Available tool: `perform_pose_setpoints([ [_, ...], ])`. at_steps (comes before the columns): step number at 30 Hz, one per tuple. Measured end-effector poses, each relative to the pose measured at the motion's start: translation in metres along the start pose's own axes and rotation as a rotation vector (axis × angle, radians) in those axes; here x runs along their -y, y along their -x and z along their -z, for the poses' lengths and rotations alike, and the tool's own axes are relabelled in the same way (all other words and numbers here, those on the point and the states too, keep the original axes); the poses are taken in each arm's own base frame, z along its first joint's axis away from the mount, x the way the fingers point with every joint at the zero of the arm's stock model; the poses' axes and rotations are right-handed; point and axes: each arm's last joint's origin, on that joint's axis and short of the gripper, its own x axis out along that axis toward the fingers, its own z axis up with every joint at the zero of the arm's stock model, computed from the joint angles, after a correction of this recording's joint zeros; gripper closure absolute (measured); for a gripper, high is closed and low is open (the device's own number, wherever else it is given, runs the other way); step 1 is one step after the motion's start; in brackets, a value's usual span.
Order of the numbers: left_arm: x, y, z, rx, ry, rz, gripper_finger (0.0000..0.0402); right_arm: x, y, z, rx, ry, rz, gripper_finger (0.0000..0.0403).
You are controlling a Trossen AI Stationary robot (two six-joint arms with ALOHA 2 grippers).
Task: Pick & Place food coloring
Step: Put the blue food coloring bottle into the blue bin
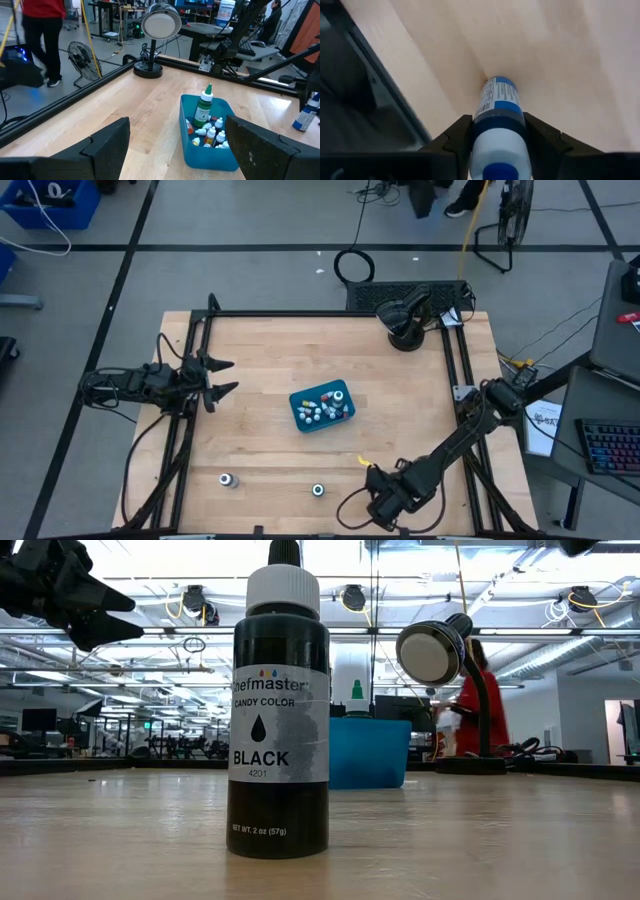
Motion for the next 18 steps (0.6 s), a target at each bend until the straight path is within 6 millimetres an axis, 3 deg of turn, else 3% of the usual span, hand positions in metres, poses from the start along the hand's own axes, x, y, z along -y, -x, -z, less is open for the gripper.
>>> perform_pose_setpoints([
  [5, 0.0, 0.0, 0.0, 0.0, 0.0, 0.0, 0.0078, 0.001, 0.015, -0.007, 0.236, 0.099, 0.018, 0.0269],
  [11, 0.0, 0.0, 0.0, 0.0, 0.0, 0.0, 0.0078, 0.016, 0.074, -0.03, 0.538, 0.229, -0.01, 0.027],
  [18, 0.0, 0.0, 0.0, 0.0, 0.0, 0.0, 0.0078, 0.067, 0.148, -0.101, 0.79, 0.313, -0.065, 0.027],
])
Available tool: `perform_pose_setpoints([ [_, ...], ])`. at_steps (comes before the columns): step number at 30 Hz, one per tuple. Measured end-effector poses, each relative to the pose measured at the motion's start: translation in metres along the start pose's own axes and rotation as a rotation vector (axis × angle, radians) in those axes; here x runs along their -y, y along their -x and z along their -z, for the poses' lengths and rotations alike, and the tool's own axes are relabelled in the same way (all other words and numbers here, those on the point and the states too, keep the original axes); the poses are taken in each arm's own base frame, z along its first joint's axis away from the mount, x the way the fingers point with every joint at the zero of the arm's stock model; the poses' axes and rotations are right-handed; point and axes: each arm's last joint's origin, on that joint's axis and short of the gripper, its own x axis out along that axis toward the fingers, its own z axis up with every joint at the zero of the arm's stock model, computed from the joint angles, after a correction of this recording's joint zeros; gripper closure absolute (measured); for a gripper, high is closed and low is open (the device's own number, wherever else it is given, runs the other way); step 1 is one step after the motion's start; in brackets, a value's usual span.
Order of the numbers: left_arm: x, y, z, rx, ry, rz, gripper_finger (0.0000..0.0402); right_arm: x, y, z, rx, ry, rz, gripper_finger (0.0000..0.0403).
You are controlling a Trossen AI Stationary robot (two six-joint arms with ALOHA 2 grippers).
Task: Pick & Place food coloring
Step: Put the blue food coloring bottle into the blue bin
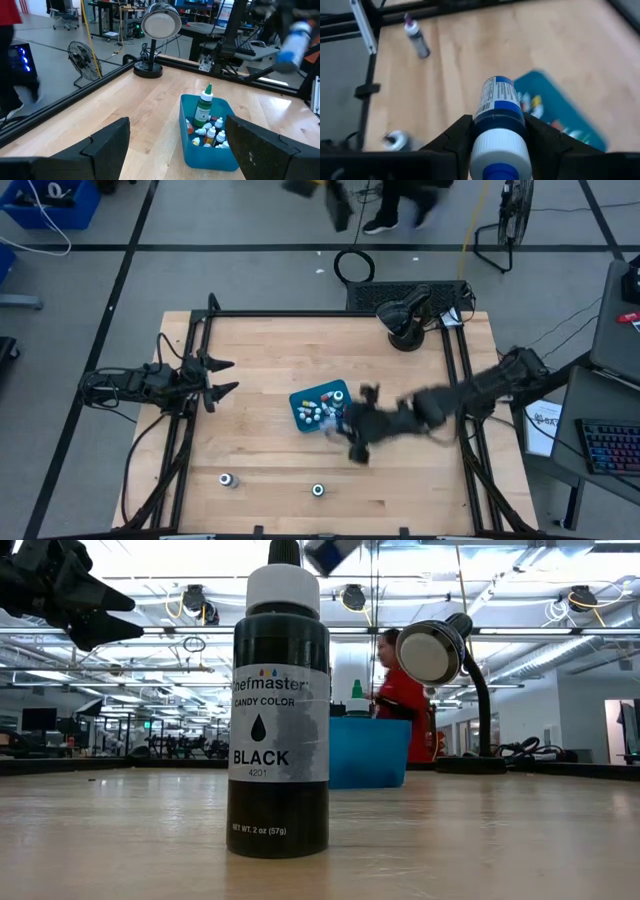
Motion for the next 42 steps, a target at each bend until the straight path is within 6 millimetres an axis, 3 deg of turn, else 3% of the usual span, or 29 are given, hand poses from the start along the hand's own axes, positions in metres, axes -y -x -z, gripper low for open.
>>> perform_pose_setpoints([
  [7, 0.0, 0.0, 0.0, 0.0, 0.0, 0.0, 0.0078, 0.071, -0.016, -0.084, -0.022, 0.1, 0.05, 0.027],
  [10, 0.0, 0.0, 0.0, 0.0, 0.0, 0.0, 0.0078, 0.086, -0.031, -0.111, -0.09, 0.165, 0.097, 0.027],
  [13, 0.0, 0.0, 0.0, 0.001, 0.0, 0.0, 0.0078, 0.096, -0.05, -0.122, -0.203, 0.185, 0.132, 0.027],
  [15, 0.0, 0.0, 0.0, 0.0, 0.0, 0.0, 0.0078, 0.103, -0.069, -0.114, -0.308, 0.19, 0.138, 0.027],
  [19, 0.0, 0.0, 0.0, 0.0, 0.0, 0.002, 0.0078, 0.121, -0.109, -0.08, -0.527, 0.155, 0.106, 0.027],
  [24, 0.0, 0.0, 0.0, 0.0, 0.0, 0.001, 0.0078, 0.13, -0.144, -0.048, -0.653, 0.163, 0.111, 0.027],
  [34, 0.0, 0.0, 0.0, 0.0, 0.0, 0.002, 0.0078, 0.129, -0.156, -0.033, -0.668, 0.174, 0.105, 0.0271],
  [42, 0.0, 0.0, 0.0, 0.0, 0.0, 0.002, 0.0078, 0.113, -0.155, -0.03, -0.675, 0.159, 0.044, 0.0272],
])
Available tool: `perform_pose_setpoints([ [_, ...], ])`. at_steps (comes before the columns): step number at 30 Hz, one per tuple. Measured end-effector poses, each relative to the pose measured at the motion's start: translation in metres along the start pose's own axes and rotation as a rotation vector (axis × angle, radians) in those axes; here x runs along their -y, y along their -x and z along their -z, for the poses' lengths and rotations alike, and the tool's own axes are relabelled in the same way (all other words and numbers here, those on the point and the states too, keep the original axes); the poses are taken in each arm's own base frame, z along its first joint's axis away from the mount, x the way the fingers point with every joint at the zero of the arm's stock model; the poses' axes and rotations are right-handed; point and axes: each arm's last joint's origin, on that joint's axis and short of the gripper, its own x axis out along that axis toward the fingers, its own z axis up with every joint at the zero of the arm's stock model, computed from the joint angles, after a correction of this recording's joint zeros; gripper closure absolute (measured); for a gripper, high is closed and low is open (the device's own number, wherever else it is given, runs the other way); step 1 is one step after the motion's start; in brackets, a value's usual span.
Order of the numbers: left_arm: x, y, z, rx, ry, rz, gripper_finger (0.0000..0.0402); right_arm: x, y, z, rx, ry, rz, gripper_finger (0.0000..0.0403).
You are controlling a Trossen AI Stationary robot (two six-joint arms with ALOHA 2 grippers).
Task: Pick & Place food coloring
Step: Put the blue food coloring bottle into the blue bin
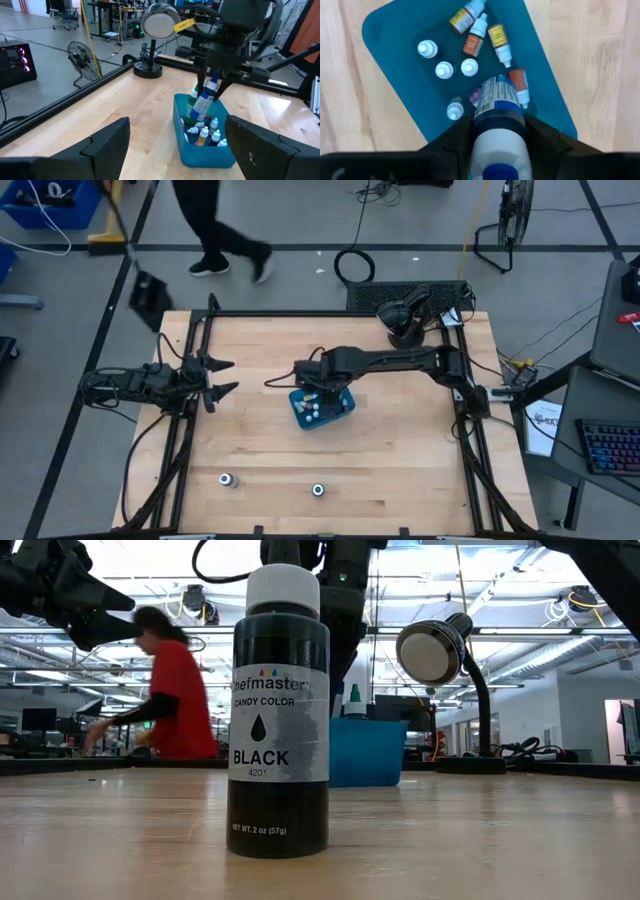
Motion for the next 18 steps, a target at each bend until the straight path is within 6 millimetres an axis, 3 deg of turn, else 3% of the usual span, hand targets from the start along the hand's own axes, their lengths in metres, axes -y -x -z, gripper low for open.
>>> perform_pose_setpoints([
  [5, 0.0, 0.0, 0.0, 0.0, 0.0, 0.0, 0.0078, -0.008, -0.001, 0.0, 0.006, 0.005, -0.003, 0.0272],
  [12, 0.0, 0.0, 0.0, 0.0, 0.0, -0.001, 0.0078, -0.013, -0.027, 0.011, -0.053, -0.011, -0.045, 0.0272],
  [18, 0.0, 0.0, 0.0, 0.0, 0.0, -0.002, 0.0078, -0.017, -0.035, 0.017, -0.073, -0.012, -0.044, 0.0272],
])
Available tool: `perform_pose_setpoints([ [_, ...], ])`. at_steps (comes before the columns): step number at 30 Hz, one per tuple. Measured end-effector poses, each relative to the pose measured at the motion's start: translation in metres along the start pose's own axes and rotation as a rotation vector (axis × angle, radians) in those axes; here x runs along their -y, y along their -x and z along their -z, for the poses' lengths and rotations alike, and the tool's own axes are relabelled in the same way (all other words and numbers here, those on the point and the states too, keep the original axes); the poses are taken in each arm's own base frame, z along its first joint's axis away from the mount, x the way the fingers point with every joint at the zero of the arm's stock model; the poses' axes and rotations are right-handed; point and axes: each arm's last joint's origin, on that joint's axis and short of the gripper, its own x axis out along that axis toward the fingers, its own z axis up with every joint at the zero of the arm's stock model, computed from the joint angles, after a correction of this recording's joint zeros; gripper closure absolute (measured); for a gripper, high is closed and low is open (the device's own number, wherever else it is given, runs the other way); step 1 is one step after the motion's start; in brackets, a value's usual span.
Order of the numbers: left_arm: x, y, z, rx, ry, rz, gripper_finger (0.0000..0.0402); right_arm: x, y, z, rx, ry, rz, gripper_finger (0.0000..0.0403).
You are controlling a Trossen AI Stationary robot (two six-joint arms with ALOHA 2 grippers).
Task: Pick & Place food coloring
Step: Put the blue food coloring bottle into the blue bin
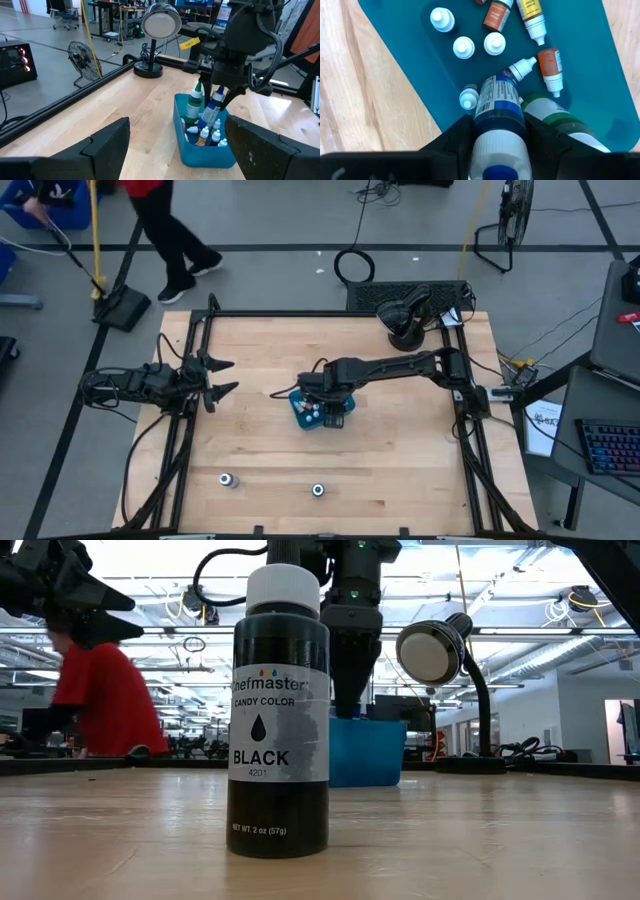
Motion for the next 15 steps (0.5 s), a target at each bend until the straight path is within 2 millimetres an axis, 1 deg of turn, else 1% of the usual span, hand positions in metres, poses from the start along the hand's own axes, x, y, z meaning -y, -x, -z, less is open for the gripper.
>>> perform_pose_setpoints([
  [8, 0.0, 0.0, 0.0, 0.0, 0.0, 0.0, 0.0078, -0.001, -0.001, 0.0042, -0.046, -0.017, -0.016, 0.0273],
  [12, 0.0, 0.0, 0.0, 0.0, 0.0, 0.0, 0.0078, -0.0019, -0.002, 0.0012, -0.016, -0.016, -0.023, 0.027],
  [13, 0.0, 0.0, 0.0, 0.0, 0.0, 0.0, 0.0078, -0.0021, -0.0023, 0.0, -0.005, -0.017, -0.028, 0.0258],
  [15, 0.0, 0.0, 0.0, 0.0, 0.0, 0.0, 0.0078, -0.0024, -0.0031, -0.0024, 0.021, -0.028, -0.032, 0.0222],
])
